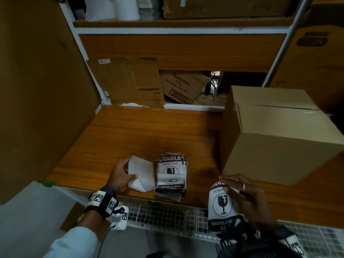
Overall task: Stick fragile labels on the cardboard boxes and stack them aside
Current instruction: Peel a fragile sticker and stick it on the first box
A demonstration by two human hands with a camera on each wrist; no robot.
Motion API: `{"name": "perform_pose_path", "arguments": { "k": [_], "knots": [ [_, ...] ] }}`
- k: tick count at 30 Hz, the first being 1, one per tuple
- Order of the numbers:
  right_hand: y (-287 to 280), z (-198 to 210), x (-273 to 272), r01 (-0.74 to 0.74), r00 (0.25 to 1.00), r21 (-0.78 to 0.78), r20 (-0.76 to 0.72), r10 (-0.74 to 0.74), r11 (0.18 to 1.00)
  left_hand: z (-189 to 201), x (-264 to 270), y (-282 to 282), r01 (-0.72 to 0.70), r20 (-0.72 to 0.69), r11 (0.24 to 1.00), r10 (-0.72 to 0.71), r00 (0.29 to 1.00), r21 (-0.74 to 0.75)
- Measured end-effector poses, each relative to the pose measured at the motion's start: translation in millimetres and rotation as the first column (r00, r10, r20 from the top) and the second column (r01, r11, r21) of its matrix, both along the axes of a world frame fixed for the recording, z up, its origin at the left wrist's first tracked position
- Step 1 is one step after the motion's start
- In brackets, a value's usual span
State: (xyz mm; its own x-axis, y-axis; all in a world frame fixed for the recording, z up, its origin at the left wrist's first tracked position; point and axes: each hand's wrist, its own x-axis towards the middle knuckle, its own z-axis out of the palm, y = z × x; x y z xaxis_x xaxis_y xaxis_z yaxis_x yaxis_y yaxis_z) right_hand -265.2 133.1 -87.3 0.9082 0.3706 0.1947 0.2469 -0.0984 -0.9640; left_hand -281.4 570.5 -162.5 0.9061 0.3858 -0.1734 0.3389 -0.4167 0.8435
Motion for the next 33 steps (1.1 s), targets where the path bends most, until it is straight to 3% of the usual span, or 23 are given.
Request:
{"name": "perform_pose_path", "arguments": {
  "k": [5, 8, 13, 16, 20, 23, 27, 33],
  "knots": [
    [8.2, -5.7, -2.8, 0.042, 0.998, -0.058, -0.033, -0.044, 0.997, -3.6, 3.4, 18.3, 0.122, -0.086, 0.963, -0.104, 0.991, 0.239],
    [10.3, -4.4, -7.5, 0.112, 0.991, -0.066, -0.064, -0.116, 0.992, 3.5, 2.1, 14.2, 0.121, -0.137, 0.928, -0.076, 0.988, 0.352],
    [5.2, -5.2, -13.0, 0.258, 0.962, -0.017, -0.084, -0.259, 0.966, 30.5, 7.4, -14.2, -0.035, 0.039, 0.832, 0.016, 0.999, 0.554],
    [0.1, 3.7, -14.4, 0.319, 0.945, -0.028, -0.069, -0.32, 0.947, 49.6, 17.7, -53.8, -0.034, 0.151, 0.825, -0.062, 0.987, 0.564],
    [-15.3, 13.2, -13.9, 0.317, 0.946, 0.004, -0.077, -0.315, 0.949, 59.1, 33.9, -99.6, -0.016, 0.193, 0.869, -0.092, 0.977, 0.495],
    [-31.5, 12.6, -7.4, 0.367, 0.927, 0.019, -0.096, -0.364, 0.93, 65.2, 37.2, -129.4, 0.081, 0.214, 0.884, -0.199, 0.956, 0.461],
    [-55.1, 18.9, 4.4, 0.42, 0.907, -0.05, -0.016, -0.421, 0.906, 75.5, 37.7, -185.4, 0.252, 0.355, 0.903, -0.375, 0.856, 0.348],
    [-83.1, 32.3, 28.3, 0.436, 0.894, 0.092, 0.075, -0.443, 0.895, 120.6, 57.2, -251.6, 0.355, 0.535, 0.881, -0.473, 0.7, 0.314]
  ]
}}
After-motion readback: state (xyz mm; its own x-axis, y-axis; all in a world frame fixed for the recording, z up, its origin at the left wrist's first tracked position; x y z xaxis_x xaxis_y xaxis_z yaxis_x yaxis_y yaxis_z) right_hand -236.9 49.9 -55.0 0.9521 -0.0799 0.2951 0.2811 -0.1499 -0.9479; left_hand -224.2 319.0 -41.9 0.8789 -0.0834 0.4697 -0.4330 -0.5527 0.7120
